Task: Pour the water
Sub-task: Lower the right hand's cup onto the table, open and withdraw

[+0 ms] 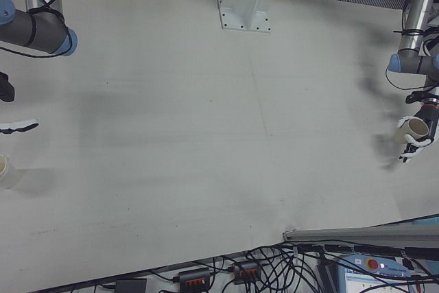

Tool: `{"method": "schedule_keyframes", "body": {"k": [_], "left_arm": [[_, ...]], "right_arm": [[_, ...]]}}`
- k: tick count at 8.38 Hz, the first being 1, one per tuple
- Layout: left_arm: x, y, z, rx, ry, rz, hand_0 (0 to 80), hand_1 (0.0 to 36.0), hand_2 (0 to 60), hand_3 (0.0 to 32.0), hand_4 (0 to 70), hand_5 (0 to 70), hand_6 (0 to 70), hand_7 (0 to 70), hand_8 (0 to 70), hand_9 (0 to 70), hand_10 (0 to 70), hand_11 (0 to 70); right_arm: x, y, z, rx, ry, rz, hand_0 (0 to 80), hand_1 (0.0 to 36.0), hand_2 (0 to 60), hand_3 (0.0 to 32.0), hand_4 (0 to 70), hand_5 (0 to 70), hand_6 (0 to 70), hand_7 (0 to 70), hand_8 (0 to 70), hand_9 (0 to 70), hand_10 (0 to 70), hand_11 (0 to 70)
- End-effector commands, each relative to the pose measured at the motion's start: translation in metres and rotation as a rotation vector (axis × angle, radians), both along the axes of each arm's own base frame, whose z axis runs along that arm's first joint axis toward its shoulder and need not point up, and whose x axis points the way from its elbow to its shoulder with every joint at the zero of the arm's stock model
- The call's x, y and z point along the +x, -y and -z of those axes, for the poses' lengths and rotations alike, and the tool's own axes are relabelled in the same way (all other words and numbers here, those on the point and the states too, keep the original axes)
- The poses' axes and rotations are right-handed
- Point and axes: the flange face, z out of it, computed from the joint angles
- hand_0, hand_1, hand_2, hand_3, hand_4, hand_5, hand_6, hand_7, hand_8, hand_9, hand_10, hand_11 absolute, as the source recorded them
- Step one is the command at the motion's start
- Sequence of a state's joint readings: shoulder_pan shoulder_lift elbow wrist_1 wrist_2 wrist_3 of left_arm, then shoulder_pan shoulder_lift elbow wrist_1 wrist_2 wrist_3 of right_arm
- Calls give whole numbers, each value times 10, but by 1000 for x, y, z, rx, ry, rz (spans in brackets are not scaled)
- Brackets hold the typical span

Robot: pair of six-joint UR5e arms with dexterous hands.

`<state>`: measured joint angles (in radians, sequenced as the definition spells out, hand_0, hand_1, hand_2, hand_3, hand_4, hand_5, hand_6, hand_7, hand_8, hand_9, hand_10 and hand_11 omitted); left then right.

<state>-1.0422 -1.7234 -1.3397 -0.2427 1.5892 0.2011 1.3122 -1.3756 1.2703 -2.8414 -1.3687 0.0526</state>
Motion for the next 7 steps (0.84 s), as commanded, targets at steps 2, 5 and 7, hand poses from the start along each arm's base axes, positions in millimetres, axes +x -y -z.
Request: {"method": "schedule_keyframes", "body": {"k": [2, 5, 7], "left_arm": [[-13, -17, -54, 3, 52, 55, 800, 360, 552, 0, 700, 700, 186, 254, 133, 85, 72, 126], [-16, -26, -75, -23, 68, 52, 631, 82, 0, 0, 543, 399, 83, 128, 87, 11, 0, 0], [-16, -27, -78, -8, 82, 54, 590, 39, 0, 0, 457, 72, 62, 94, 76, 4, 0, 0]], "right_arm": [[-10, 1, 23, 24, -4, 12, 706, 217, 0, 158, 138, 195, 88, 207, 7, 27, 0, 0], [-9, 0, 27, 33, -2, 12, 690, 214, 0, 212, 130, 153, 69, 165, 3, 19, 0, 0], [-7, 1, 31, 40, 1, 9, 692, 214, 0, 232, 126, 141, 64, 158, 2, 17, 0, 0]]}}
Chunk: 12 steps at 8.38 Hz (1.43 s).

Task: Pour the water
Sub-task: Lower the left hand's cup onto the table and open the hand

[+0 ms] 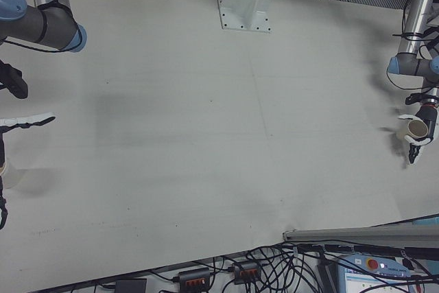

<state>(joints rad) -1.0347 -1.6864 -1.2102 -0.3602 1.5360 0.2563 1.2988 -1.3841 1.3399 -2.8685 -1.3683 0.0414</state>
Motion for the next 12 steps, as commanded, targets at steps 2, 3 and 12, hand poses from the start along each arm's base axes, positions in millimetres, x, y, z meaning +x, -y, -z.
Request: {"method": "schedule_keyframes", "body": {"k": [2, 3, 12], "left_arm": [[1, 1, -3, 18, 14, 2, 589, 30, 0, 0, 407, 21, 53, 82, 76, 2, 0, 0], [1, 2, -2, 19, 13, 2, 592, 34, 0, 0, 388, 8, 51, 79, 74, 1, 0, 0], [-128, 15, 7, 7, -76, 179, 599, 41, 0, 0, 341, 0, 70, 98, 83, 5, 0, 0]], "right_arm": [[2, 0, 4, 7, 3, -3, 690, 215, 0, 256, 120, 134, 57, 140, 1, 14, 0, 0], [0, 0, 3, 5, 3, 0, 690, 216, 0, 256, 120, 136, 56, 139, 1, 13, 0, 0], [12, -4, -2, -7, -20, -21, 653, 209, 0, 306, 135, 42, 50, 126, 0, 11, 0, 0]]}}
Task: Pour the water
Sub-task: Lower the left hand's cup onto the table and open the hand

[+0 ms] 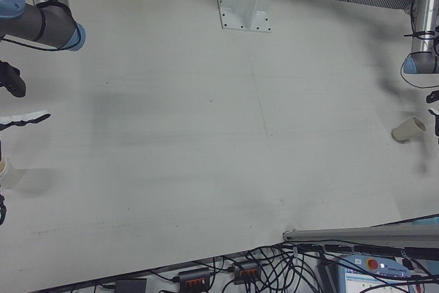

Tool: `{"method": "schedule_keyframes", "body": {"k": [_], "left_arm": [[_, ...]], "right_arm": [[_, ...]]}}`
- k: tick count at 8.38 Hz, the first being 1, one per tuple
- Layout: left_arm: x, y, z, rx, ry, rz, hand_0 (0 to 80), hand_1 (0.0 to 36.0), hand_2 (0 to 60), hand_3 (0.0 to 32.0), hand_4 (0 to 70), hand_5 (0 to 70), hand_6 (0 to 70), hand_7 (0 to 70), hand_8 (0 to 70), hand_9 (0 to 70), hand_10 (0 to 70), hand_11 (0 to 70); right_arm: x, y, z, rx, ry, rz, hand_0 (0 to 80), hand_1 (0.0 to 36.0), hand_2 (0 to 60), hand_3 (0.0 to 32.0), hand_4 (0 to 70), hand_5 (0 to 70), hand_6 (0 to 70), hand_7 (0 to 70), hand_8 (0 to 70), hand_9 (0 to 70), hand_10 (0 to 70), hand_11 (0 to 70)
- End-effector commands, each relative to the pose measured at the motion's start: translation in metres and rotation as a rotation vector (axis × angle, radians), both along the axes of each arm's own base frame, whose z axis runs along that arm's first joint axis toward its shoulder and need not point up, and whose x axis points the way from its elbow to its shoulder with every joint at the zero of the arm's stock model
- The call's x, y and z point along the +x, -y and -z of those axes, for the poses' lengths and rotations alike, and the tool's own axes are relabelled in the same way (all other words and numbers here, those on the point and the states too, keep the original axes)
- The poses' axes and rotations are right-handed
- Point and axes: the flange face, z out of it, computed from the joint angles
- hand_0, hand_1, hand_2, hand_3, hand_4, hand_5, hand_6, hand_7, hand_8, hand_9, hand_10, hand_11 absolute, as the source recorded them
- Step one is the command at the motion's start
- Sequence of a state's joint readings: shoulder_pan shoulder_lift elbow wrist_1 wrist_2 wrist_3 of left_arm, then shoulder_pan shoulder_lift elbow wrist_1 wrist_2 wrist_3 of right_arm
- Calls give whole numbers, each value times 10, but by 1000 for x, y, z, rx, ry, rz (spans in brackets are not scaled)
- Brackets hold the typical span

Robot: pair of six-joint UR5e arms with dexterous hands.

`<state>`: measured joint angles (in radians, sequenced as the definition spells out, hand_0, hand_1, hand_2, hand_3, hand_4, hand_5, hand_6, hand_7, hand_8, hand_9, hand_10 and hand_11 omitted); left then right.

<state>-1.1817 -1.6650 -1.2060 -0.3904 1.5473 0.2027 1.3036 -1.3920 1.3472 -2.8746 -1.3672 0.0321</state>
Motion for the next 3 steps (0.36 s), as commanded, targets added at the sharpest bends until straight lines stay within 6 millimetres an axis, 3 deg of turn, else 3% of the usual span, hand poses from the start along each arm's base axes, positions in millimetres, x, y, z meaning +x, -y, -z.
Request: {"method": "schedule_keyframes", "body": {"k": [1, 2, 3], "left_arm": [[-58, 14, 43, 39, -26, 53, 598, 31, 0, 0, 354, 0, 74, 96, 77, 5, 0, 0], [-68, 17, 59, 39, -28, 62, 598, 23, 0, 0, 368, 0, 84, 109, 75, 7, 0, 0], [-79, 21, 89, 39, -40, 55, 605, 32, 0, 0, 367, 0, 90, 120, 68, 10, 0, 0]], "right_arm": [[18, -2, -2, -2, -9, -27, 633, 196, 0, 280, 146, 20, 55, 132, 1, 12, 0, 0], [30, -11, -11, -19, -10, -41, 570, 124, 0, 258, 169, 0, 65, 142, 3, 14, 0, 0], [48, -12, -11, -17, -11, -68, 577, 128, 0, 320, 165, 0, 58, 126, 1, 11, 0, 0]]}}
